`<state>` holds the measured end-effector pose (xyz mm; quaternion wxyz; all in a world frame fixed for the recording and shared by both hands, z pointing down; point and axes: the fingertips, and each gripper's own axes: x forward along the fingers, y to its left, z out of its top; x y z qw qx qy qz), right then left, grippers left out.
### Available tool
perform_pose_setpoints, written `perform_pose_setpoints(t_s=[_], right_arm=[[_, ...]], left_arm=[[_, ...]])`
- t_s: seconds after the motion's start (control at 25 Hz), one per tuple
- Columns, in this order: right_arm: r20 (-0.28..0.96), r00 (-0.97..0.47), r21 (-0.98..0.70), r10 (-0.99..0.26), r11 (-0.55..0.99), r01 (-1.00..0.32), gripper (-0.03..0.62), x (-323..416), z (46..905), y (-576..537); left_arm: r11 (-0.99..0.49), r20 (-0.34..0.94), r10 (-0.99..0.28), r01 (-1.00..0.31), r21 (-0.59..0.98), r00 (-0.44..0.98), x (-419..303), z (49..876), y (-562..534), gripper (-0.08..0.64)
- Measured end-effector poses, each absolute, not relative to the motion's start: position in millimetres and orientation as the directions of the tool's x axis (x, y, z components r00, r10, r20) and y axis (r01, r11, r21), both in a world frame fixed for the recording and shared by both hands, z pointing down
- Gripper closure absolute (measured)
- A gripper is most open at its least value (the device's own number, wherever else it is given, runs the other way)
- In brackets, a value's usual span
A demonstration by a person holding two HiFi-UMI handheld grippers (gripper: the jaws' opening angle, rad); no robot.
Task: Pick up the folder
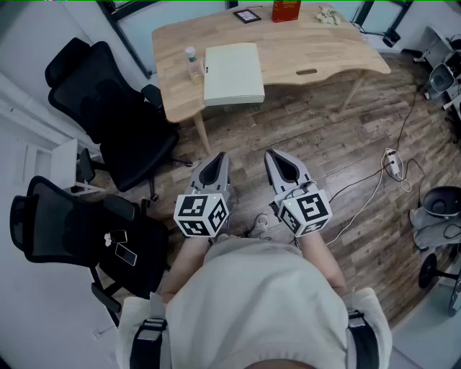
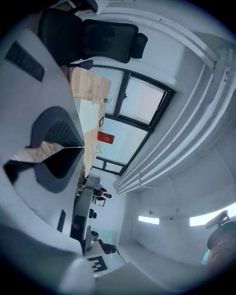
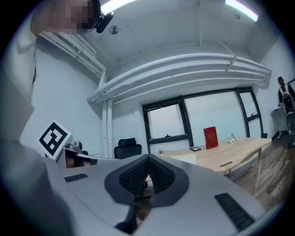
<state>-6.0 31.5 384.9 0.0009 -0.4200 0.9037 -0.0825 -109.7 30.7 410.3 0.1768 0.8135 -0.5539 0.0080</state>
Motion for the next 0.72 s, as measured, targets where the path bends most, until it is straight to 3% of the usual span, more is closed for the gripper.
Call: perform_pose_setpoints(t_s=[0.28, 0.72], right_arm=[[0.089, -0.657, -0.087, -0.749, 0.651, -0.754, 0.574, -19, 387, 56], [0.082, -0.689, -0.154, -0.72, 0.674, -0.723, 0.574, -2, 394, 32]], left_arm=[[-0.311, 0.228, -0.896, -0.905, 0.29, 0.381, -115, 418, 52, 0.534], [-0.269, 0.229, -0.911, -0.917, 0.295, 0.341, -104, 424, 34, 0.534]])
